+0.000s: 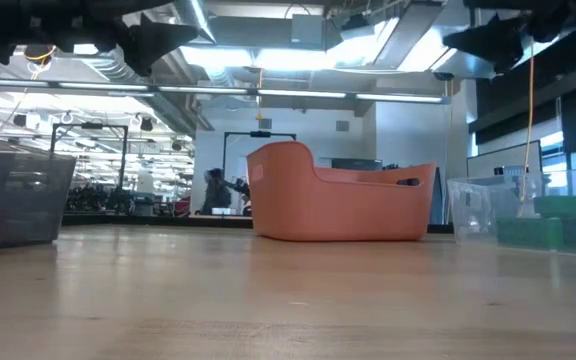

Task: Sort & place blocks by color
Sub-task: Return to Home Position

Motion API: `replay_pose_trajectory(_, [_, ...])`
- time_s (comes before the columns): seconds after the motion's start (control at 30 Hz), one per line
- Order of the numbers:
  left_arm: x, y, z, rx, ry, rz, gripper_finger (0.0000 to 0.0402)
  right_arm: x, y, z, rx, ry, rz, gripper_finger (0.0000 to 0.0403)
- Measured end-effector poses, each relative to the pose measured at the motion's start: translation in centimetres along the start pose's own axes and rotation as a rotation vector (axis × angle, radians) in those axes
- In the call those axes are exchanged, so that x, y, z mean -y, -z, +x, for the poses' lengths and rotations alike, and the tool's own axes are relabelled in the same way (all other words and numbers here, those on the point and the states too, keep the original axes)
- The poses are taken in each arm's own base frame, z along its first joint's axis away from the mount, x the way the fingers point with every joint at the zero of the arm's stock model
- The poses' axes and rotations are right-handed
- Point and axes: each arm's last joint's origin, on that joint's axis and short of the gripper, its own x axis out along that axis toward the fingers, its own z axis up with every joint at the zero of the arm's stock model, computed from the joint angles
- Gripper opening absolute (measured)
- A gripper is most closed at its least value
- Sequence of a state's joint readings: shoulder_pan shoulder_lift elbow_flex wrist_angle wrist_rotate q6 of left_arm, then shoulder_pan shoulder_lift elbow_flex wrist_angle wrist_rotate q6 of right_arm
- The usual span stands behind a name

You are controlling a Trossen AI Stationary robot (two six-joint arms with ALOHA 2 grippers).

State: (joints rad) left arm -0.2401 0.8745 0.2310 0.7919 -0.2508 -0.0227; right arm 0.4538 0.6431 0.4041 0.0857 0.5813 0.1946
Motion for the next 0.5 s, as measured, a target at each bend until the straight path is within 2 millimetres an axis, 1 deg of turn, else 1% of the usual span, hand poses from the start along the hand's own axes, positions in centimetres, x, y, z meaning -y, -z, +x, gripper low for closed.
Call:
replay_pose_trajectory(0.13, [0.0,0.0,0.0,0.001,0.003,0.005,0.0289,-0.2,1.8,0.5,0.133,-0.067,-0.012,0.0314])
replay_pose_trajectory(0.3, [0.0,0.0,0.0,0.003,0.003,0.004,0.0289,0.3,3.8,0.5,0.205,-0.078,-0.006,0.0314])
replay_pose_trajectory(0.4, [0.0,0.0,0.0,0.004,0.003,0.004,0.0289,0.5,4.5,0.4,0.198,-0.076,-0.007,0.0314])
replay_pose_trajectory(0.5, [0.0,0.0,0.0,0.004,0.003,0.004,0.0289,0.4,4.4,0.4,0.206,-0.076,-0.002,0.0314])
